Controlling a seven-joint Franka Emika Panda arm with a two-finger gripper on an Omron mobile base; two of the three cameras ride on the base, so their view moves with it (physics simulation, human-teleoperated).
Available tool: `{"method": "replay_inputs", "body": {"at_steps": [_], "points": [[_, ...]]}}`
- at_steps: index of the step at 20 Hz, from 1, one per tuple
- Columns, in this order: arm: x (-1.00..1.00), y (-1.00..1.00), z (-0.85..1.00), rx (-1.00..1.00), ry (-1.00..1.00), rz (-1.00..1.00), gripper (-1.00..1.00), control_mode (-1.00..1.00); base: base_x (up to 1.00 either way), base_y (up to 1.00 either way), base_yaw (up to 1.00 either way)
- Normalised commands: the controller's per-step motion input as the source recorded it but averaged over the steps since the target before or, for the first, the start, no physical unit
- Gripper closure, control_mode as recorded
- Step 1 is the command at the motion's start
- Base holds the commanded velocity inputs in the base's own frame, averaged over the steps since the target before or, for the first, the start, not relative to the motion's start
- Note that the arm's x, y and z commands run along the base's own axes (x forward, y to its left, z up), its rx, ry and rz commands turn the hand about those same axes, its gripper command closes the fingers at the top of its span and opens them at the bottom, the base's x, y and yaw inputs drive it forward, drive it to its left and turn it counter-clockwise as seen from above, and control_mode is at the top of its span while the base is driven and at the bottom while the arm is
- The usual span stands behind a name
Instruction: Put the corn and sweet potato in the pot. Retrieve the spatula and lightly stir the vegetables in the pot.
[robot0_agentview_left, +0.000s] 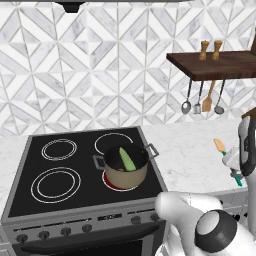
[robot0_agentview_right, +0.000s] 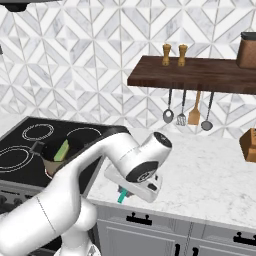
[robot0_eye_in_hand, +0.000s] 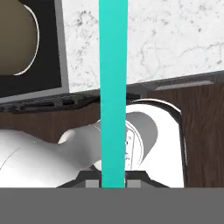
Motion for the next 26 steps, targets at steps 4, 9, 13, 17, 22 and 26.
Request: {"method": "replay_inputs", "body": {"at_steps": [4,9,13,17,22,26], "points": [[-0.17,0.53,0.53,0.27,-0.08,0.0,1.0,-1.0,0.0,0.0,0.0],[-0.1,0.49,0.33,0.29,-0.04,0.0,1.0,-1.0,0.0,0.0,0.0],[0.0,0.49,0.26,0.29,-0.01,0.0,1.0,-1.0,0.0,0.0,0.0],[-0.01,0.32,0.34,0.32,0.0,0.0,1.0,-1.0,0.0,0.0,0.0],[0.0,0.34,0.3,0.34,0.0,0.0,1.0,-1.0,0.0,0.0,0.0],[0.0,0.5,0.26,0.38,0.15,0.0,1.0,-1.0,0.0,0.0,0.0]]}}
